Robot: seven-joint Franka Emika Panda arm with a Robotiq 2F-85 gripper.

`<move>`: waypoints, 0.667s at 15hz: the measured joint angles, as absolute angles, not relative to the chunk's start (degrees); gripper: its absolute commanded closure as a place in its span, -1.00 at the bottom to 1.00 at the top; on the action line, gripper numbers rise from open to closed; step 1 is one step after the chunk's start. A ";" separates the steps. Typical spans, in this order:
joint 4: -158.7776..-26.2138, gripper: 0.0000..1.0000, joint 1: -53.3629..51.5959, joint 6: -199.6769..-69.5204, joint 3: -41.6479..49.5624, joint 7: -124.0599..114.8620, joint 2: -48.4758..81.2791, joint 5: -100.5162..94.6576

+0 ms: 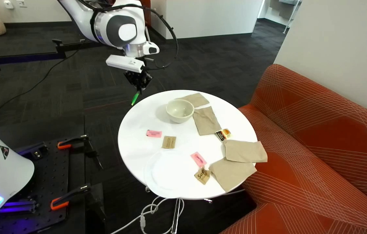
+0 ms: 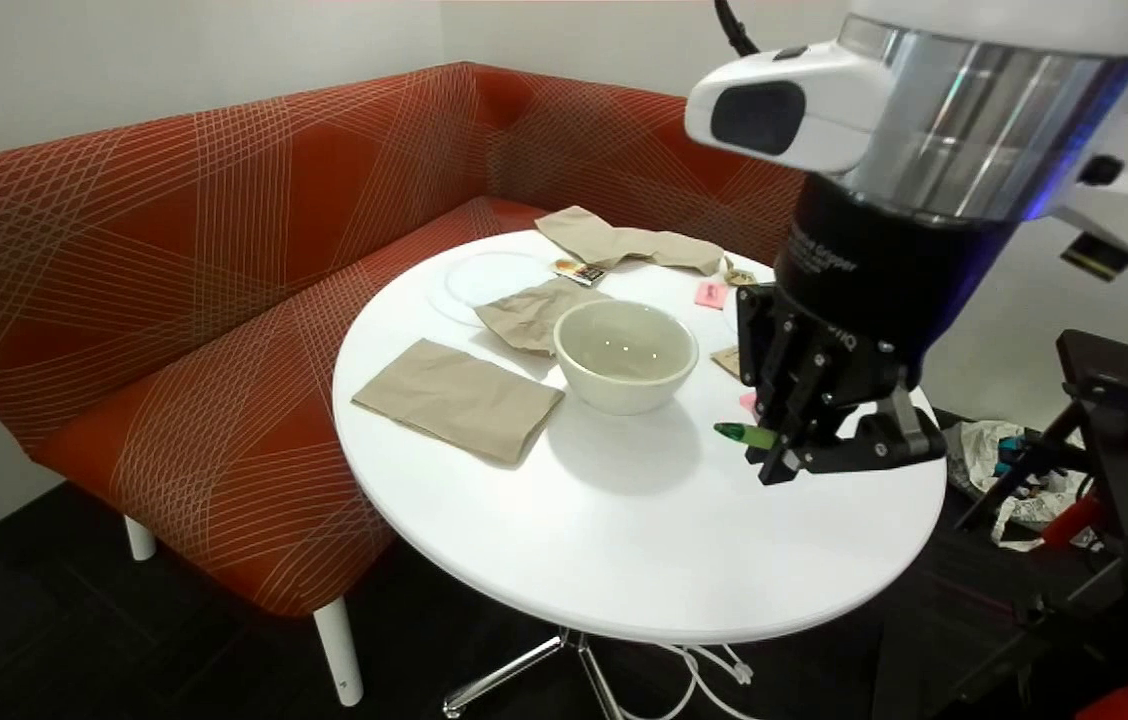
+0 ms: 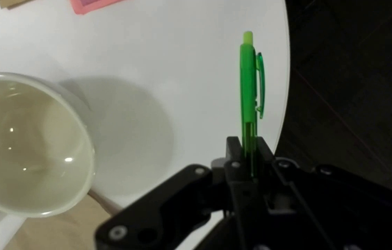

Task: Remove the green pen from the bowl and put it on the table

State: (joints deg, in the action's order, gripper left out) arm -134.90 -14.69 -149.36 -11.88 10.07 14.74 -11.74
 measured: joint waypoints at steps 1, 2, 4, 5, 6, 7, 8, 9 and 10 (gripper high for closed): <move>-133.97 0.94 -14.64 -149.36 -11.43 10.66 16.12 -13.11; -132.98 0.94 -14.57 -149.36 -11.03 11.51 17.46 -13.84; -131.02 0.94 -14.01 -149.36 -10.77 13.65 19.99 -14.30; -130.00 0.94 -13.70 -149.36 -10.75 14.81 21.28 -14.34; -129.10 0.94 -13.39 -149.36 -10.75 15.95 22.50 -14.34; -128.22 0.94 -13.05 -149.36 -10.75 17.00 23.71 -14.33; -127.45 0.94 -12.66 -149.36 -10.78 17.95 24.88 -14.32; -126.72 0.94 -12.27 -149.36 -10.78 18.78 25.98 -14.32; -126.08 0.94 -11.89 -149.36 -10.79 19.29 26.97 -14.32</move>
